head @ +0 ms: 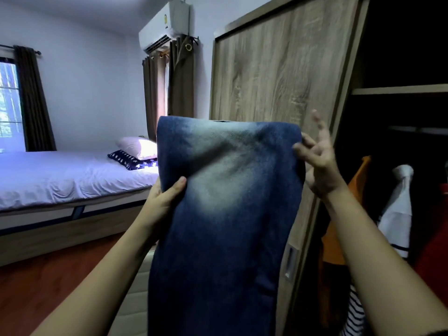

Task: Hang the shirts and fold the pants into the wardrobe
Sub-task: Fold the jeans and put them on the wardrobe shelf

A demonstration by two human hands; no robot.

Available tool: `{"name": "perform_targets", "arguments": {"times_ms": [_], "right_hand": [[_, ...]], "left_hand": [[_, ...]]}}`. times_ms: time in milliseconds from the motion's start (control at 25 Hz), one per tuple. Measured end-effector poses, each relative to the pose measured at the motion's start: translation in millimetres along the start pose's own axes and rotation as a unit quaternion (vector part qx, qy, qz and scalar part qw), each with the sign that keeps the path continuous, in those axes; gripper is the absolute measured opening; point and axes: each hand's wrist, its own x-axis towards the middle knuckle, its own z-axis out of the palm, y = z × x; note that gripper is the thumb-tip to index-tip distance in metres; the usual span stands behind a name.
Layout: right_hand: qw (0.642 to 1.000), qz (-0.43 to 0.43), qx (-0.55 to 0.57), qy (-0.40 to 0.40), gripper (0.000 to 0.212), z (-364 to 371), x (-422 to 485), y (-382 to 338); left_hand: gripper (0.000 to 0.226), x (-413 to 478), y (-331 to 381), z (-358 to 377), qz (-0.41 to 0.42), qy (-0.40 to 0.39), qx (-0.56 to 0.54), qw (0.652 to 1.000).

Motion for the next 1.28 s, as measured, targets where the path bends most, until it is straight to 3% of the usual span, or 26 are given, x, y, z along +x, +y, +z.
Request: {"name": "perform_targets", "arguments": {"times_ms": [40,160,240,320,440,520,600,680,840,960,1080,1200,1280], "right_hand": [[0.995,0.047,0.088,0.016,0.099,-7,-5,9],[0.949,0.244,0.198,-0.014,0.108,-5,-60,71],[0.921,0.328,0.206,-0.041,0.099,14,-97,95],[0.921,0.359,0.14,-0.056,0.087,21,-108,106],[0.93,0.36,0.068,-0.02,0.072,26,-94,105],[0.94,0.333,0.065,0.028,0.038,33,-84,101],[0.943,0.319,0.074,0.058,0.02,37,-76,96],[0.948,0.309,0.062,0.046,0.018,35,-69,93],[0.942,0.331,-0.027,-0.054,0.025,34,-68,82],[0.931,0.318,-0.101,-0.146,0.037,33,-71,72],[0.94,0.33,-0.048,-0.078,0.033,35,-67,68],[0.93,0.363,0.022,0.06,0.011,35,-52,70],[0.919,0.383,0.027,0.089,0.011,31,-48,71]], "left_hand": [[0.048,3,0,2,0.001,0.004,-0.005,1.0],[0.041,7,-6,2,-0.017,0.001,0.001,1.0],[0.039,9,-17,-5,-0.056,0.029,0.021,0.998],[0.039,11,-23,-12,-0.111,0.082,0.06,0.989],[0.038,18,-10,-22,-0.222,0.109,0.085,0.965],[0.029,16,1,-28,-0.268,0.06,0.012,0.962],[0.043,9,6,-39,-0.249,-0.021,-0.013,0.968],[0.052,0,4,-43,-0.243,-0.097,0.07,0.963],[0.026,-8,-10,-30,-0.201,-0.078,0.202,0.955],[0.056,-3,-14,-28,-0.113,-0.056,0.208,0.97],[0.106,5,-3,-31,-0.11,-0.03,0.165,0.98],[0.106,9,3,-30,-0.086,-0.054,0.129,0.986],[0.1,7,3,-30,-0.066,-0.095,0.12,0.986]]}}
